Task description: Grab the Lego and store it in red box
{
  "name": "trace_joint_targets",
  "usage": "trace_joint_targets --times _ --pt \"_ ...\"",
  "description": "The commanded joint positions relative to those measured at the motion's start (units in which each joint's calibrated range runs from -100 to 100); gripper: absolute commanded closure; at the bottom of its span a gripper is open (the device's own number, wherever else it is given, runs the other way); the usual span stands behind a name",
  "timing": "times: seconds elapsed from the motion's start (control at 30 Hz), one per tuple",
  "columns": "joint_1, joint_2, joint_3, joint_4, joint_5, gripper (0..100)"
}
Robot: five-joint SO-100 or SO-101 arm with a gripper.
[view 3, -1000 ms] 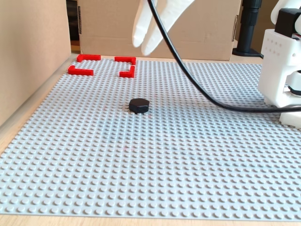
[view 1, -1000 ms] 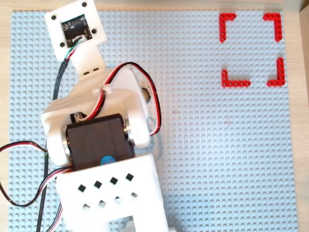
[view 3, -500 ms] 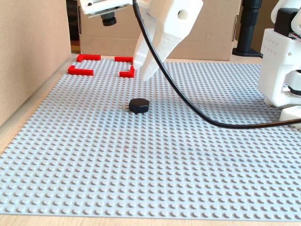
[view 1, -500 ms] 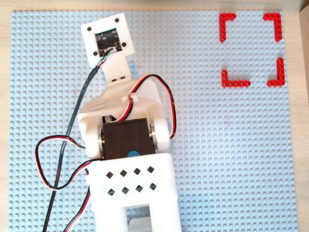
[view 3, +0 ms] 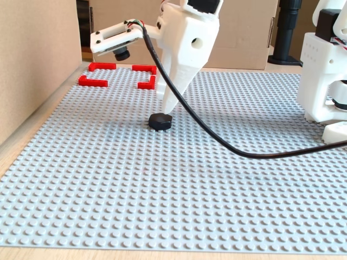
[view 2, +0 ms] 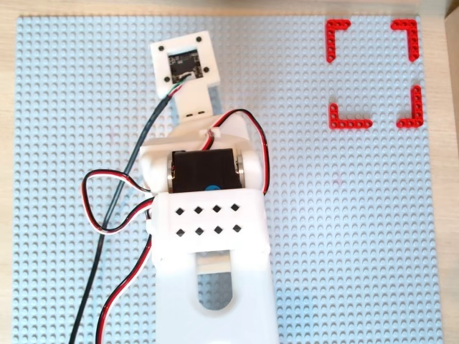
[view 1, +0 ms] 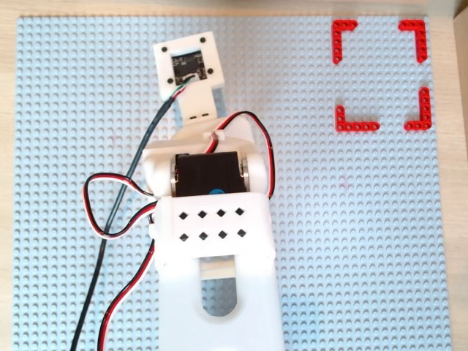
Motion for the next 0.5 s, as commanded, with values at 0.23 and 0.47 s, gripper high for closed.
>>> trace_joint_targets --times 0.23,0.47 --pt "-1.5 6.4 -2.6 -1.9 -1.0 82" --pt "-1.6 7.7 -4.7 -2.4 -1.3 82"
